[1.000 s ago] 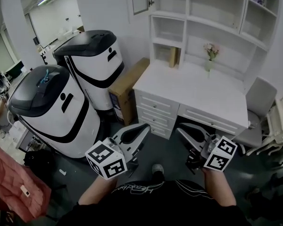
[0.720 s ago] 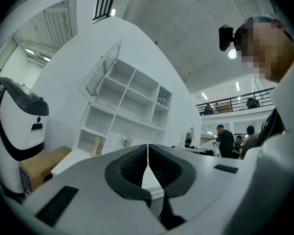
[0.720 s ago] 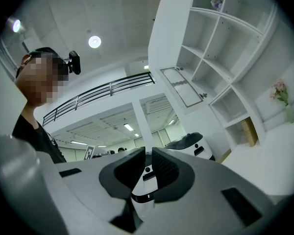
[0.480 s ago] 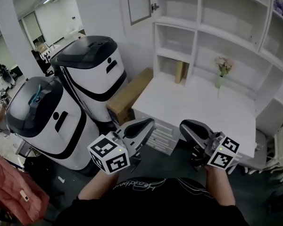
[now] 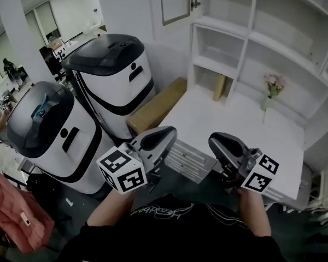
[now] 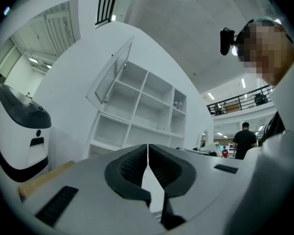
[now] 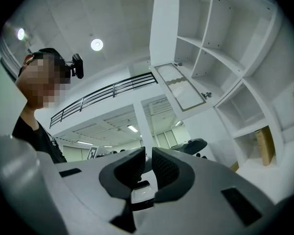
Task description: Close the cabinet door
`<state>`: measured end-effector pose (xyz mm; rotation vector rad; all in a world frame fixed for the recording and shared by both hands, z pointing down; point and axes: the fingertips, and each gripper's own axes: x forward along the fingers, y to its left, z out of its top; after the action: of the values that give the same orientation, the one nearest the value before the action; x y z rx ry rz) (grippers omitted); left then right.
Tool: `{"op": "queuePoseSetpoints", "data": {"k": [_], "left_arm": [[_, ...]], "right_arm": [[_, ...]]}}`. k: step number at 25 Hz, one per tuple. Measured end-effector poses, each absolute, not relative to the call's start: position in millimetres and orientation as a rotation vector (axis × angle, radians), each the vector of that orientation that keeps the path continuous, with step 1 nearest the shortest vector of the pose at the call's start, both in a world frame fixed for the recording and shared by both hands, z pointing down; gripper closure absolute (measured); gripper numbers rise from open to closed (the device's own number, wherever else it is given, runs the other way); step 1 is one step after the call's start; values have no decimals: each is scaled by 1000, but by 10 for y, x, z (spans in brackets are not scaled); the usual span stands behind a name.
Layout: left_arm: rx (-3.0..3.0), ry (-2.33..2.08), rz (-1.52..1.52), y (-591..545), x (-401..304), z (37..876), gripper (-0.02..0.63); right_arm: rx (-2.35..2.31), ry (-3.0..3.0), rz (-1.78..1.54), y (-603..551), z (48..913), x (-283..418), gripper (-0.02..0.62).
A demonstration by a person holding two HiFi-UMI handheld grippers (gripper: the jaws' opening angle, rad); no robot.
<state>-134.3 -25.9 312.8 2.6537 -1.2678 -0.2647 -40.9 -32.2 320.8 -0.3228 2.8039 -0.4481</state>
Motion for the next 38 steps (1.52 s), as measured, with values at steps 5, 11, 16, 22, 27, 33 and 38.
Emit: {"op": "queuePoseSetpoints", "data": {"k": [5, 11, 16, 22, 27, 33, 38], "left_arm": [[2678, -1266, -281, -691, -1602, 3100, 577], [2721, -1289, -310, -1362, -1989, 2812, 574], [2738, -1396, -366, -1914, -2364, 2507, 492], [2781, -1475, -404, -2446, -2684, 2179, 443], [2841, -1504, -379, -2821, -2794, 2008, 407], [2892, -1480, -362, -3142, -2813, 1866, 400], [2936, -1445, -391, -3296, -2834, 1747, 402]], "right_arm": [[-352, 2805, -456, -705, 3214, -591, 531], [-431, 2813, -460, -1234, 3129, -744, 531], [-516, 2801, -432, -1621, 3021, -785, 530], [-578, 2789, -430, -1905, 3053, -844, 531], [-640, 2768, -440, -2085, 3092, -824, 531], [-687, 2756, -439, -2204, 3133, -874, 531], [-701, 2746, -443, -2297, 3161, -956, 531]]}}
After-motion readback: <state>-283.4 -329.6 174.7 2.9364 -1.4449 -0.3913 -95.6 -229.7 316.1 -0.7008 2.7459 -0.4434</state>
